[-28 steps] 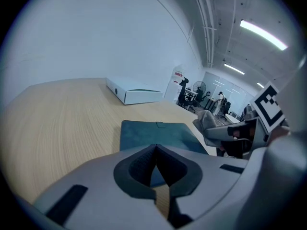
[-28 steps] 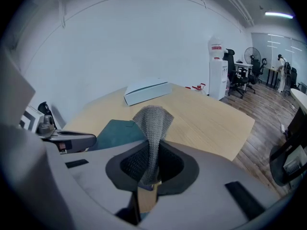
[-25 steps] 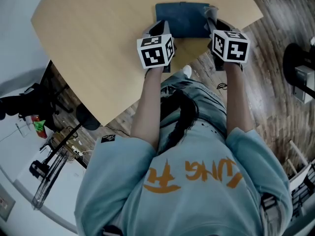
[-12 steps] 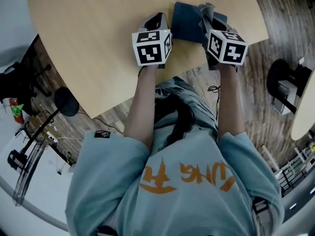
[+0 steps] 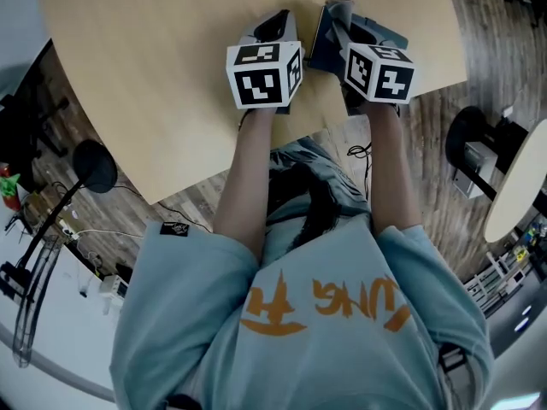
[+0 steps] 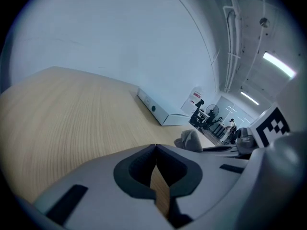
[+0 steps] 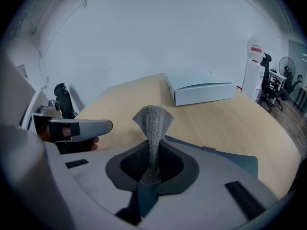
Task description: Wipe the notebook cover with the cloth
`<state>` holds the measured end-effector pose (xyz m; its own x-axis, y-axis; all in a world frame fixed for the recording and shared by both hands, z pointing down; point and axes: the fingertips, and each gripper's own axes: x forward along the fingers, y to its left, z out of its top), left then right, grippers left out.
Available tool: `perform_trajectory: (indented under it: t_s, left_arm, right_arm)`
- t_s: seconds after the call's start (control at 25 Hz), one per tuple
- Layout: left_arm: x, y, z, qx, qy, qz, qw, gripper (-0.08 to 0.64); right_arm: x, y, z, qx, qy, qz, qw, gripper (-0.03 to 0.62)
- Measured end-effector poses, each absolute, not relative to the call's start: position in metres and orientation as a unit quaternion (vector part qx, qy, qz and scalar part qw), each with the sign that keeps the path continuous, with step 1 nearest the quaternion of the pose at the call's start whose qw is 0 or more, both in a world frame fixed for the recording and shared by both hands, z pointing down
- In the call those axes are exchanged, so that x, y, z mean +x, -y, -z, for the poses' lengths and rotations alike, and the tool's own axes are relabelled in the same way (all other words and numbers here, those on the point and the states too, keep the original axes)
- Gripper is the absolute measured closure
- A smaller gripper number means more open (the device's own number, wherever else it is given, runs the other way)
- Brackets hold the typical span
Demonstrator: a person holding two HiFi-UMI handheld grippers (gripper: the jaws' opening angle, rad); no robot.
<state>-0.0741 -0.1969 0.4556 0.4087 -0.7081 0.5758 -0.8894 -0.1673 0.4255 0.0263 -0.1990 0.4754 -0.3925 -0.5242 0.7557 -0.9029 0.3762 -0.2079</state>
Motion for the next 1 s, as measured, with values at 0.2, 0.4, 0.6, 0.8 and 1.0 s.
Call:
perform_trajectory:
  t_s: [0.2, 0.4, 0.6, 0.8, 1.0]
  left_arm:
    - [-0.093, 0.201, -0.456, 0.759, 0.532, -0.14, 0.348, 0.543]
    - [-0.1, 0.202, -0.465, 0.758, 0.524, -0.139, 0.363, 0.543]
    - [-0.094, 0.203, -0.469, 0.763, 0.513, -0.141, 0.367, 0.541]
    - [-0.095, 0.198, -0.472, 0.762, 0.511, -0.146, 0.369, 0.543]
    - [-0.088, 0.199, -0.471, 0.762, 0.513, -0.155, 0.364, 0.543]
  right_arm:
    - [0.009, 0.202, -0.476, 0.467, 0.77, -0.317, 0.299, 0.563]
    - [0.001, 0.21, -0.48, 0.473, 0.763, -0.322, 0.3, 0.563]
    - [0.006, 0.215, -0.483, 0.48, 0.756, -0.322, 0.307, 0.563]
    - [-0.001, 0.209, -0.488, 0.472, 0.761, -0.319, 0.31, 0.563]
    - [0.003, 0.211, -0.488, 0.469, 0.766, -0.318, 0.305, 0.563]
